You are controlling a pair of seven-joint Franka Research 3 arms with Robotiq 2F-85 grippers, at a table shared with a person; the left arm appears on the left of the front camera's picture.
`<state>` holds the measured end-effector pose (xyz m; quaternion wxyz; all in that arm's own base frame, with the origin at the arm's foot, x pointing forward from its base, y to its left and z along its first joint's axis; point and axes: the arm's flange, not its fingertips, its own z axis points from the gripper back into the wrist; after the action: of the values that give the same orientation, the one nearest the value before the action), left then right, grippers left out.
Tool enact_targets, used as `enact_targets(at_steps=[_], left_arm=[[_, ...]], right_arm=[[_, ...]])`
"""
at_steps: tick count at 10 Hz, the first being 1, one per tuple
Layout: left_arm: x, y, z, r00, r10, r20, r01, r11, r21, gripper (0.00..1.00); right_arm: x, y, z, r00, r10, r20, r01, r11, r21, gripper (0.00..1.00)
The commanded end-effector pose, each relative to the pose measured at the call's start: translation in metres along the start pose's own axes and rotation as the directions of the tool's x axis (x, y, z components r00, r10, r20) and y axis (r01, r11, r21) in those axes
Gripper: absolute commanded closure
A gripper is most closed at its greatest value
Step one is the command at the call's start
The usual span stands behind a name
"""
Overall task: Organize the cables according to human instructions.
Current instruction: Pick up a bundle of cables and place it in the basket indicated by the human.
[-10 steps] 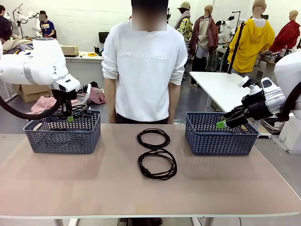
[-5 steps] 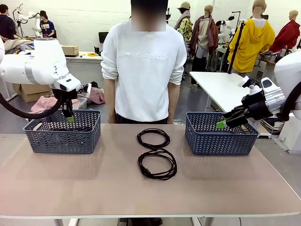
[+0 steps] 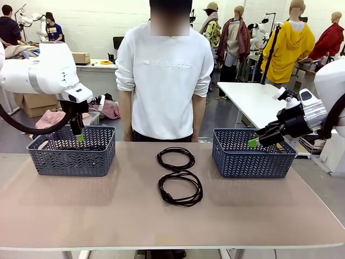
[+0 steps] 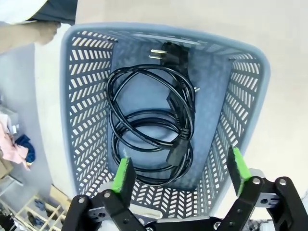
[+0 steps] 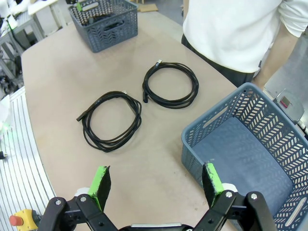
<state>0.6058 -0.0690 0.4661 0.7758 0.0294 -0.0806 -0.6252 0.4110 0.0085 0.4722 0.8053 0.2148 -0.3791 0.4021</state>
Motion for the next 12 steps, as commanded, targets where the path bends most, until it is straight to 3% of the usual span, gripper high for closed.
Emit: enact_targets(at_steps=[1,3,4,10,12], left_arm=[[-0.002,0.000,0.004,1.000,0.009,0.027,-0.009,1.000,-0.015,0.00],[0.002,-0.005,0.005,0.997,0.027,0.069,-0.027,1.000,-0.004,0.00],[0.001,-0.001,0.000,1.000,0.004,0.007,-0.004,1.000,-0.004,0.00],[0.001,-0.001,0.000,1.000,0.004,0.007,-0.004,1.000,-0.004,0.00],[0.012,-0.004,0.004,0.998,0.028,0.048,-0.027,0.999,-0.018,0.00]], right_arm=[[0.000,-0.003,-0.003,0.999,0.018,0.036,-0.018,1.000,0.004,0.00],[0.000,-0.003,-0.003,0.999,0.018,0.036,-0.018,1.000,0.004,0.00],[0.000,-0.003,-0.003,0.999,0.018,0.036,-0.018,1.000,0.004,0.00],[0.000,-0.003,-0.003,0.999,0.018,0.036,-0.018,1.000,0.004,0.00],[0.000,-0.003,-0.003,0.999,0.018,0.036,-0.018,1.000,0.004,0.00]])
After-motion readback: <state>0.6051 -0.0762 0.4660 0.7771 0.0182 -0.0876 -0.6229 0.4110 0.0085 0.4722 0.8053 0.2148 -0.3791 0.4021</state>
